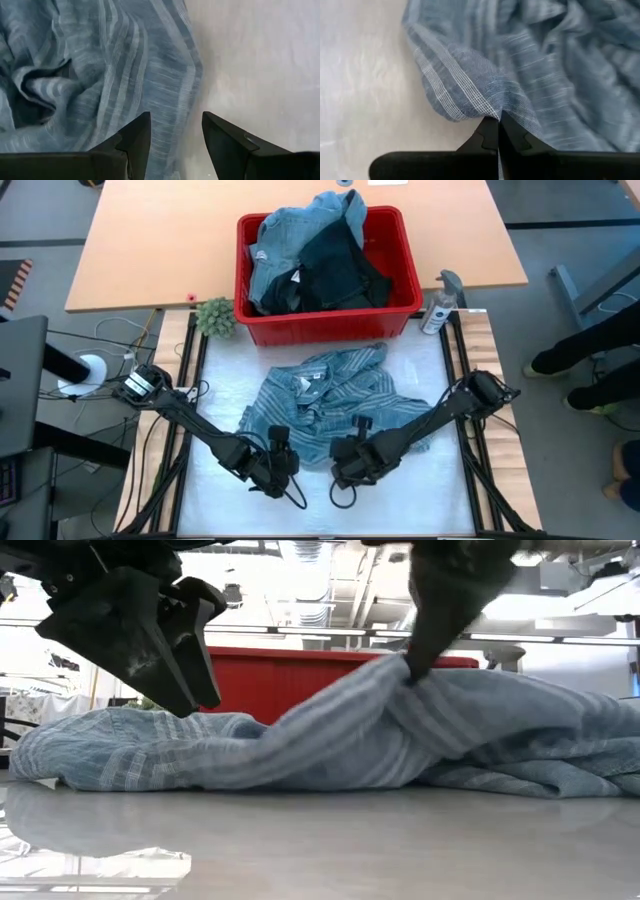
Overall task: Fold Laundry from Bin
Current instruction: Fold the blue polo shirt
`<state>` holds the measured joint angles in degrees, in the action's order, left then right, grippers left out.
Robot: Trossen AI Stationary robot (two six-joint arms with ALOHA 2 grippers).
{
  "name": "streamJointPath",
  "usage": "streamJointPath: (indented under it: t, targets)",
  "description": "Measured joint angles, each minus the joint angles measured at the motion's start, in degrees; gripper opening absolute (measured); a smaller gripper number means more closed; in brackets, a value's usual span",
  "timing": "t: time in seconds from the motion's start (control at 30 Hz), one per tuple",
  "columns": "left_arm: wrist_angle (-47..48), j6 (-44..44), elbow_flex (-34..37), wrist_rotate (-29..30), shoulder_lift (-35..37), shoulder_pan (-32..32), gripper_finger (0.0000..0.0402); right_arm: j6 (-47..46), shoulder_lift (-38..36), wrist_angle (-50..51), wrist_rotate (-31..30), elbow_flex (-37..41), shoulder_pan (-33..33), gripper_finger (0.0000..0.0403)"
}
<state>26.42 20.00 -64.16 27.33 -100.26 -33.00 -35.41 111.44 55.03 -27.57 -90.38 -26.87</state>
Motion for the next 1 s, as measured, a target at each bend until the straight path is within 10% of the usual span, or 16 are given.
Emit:
streamJointPath:
  t: [1.0]
  targets:
    - [2.9,23.4,0.6,15.5,1.5,-1.5,0.0167,6.9,-0.1,0.3,7.9,-11.2,20.2,0.0019]
